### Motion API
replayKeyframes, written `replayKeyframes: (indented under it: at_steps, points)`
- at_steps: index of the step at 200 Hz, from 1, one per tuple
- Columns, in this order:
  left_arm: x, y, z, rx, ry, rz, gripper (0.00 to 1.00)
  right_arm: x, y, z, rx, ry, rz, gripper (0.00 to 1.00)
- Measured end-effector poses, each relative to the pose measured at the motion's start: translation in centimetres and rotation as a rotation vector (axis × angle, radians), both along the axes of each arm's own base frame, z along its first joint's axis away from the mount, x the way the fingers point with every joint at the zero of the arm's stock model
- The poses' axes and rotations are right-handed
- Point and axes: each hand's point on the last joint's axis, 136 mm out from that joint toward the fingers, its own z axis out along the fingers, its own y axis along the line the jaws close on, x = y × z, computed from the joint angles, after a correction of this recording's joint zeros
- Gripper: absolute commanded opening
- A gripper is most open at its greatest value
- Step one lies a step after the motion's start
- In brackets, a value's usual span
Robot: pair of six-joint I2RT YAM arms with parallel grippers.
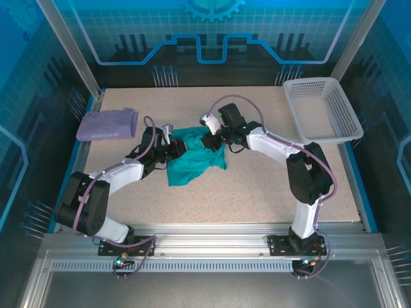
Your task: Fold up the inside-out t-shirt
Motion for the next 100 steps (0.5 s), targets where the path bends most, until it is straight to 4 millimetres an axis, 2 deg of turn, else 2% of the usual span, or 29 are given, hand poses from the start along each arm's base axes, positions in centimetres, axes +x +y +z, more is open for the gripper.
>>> replayKeyframes:
  at_steps: [13,31,52,68,79,100]
  points:
    - [0.0,0.3,-0.2,0.012,0.006,0.014,0.0,-0.3,-0.2,0.3,0.001,-0.003,0.0,0.0]
    - [-0.1,1.2,-0.4,0.038,0.024,0.056,0.0,-1.9,-1.3,2.1,0.019,-0.029,0.002,0.0]
    - [-0.2,3.0,-0.9,0.039,0.045,0.121,0.09,-4.0,-2.5,5.5,0.071,-0.093,0.009,0.0]
    - [-0.5,4.1,-1.8,0.051,0.078,0.157,0.17,-4.9,-2.8,7.2,0.108,-0.135,0.021,0.0]
    - [-0.8,4.4,-2.3,0.058,0.099,0.169,0.23,-5.2,-2.9,7.2,0.115,-0.145,0.023,0.0]
    - [-1.9,4.7,-2.5,0.072,0.107,0.163,0.38,-5.6,-3.2,5.2,0.095,-0.114,0.021,0.0]
